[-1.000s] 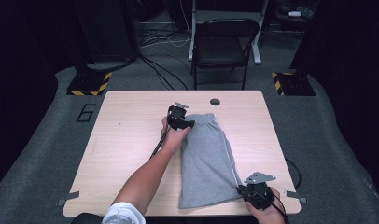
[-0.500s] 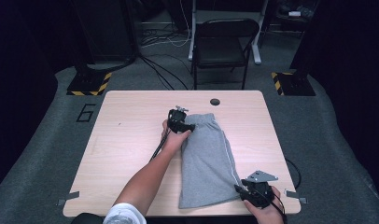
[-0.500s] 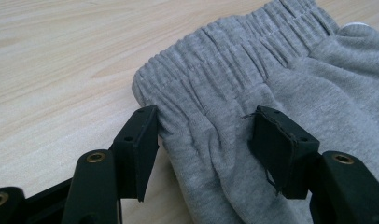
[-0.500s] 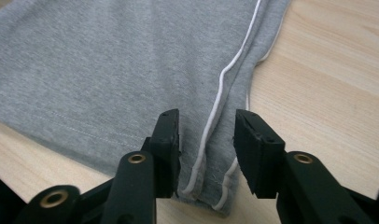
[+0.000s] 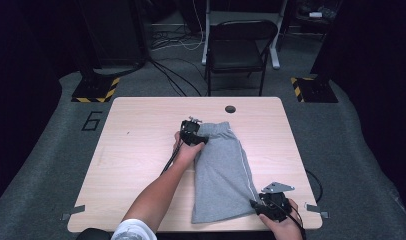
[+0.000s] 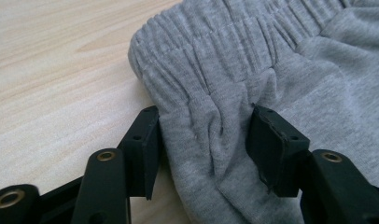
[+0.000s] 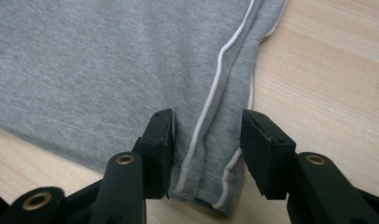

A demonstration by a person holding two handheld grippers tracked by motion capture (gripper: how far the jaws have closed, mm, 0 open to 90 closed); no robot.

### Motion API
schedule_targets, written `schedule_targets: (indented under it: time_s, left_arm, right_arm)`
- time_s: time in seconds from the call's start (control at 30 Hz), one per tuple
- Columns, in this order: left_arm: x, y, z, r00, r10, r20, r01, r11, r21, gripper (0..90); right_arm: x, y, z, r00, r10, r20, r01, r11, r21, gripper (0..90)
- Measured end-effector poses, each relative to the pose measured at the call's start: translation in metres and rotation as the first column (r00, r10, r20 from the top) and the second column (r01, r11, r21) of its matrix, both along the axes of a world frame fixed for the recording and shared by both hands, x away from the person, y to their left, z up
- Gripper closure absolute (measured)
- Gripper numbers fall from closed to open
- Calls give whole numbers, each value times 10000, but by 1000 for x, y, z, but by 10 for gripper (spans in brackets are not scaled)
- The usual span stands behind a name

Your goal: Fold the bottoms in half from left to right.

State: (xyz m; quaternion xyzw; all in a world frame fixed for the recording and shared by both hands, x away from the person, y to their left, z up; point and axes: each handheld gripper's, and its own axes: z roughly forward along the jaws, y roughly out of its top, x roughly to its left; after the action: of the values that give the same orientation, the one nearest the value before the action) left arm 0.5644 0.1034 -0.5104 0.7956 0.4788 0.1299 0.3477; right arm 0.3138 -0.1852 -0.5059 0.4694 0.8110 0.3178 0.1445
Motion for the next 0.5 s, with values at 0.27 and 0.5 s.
schedule_targets:
  time_s: [0.27, 0.5]
  left_arm:
    - [-1, -2, 0, 9999, -169, 21, 169, 9998, 88, 629]
    - [-2, -2, 1, 9996, -240, 119, 238, 9997, 95, 709]
  right_arm:
    - [2, 1, -2, 9990, 408, -194, -404, 9989, 223, 736]
    - [4, 4, 0, 9956, 842, -417, -827, 9959, 366, 831]
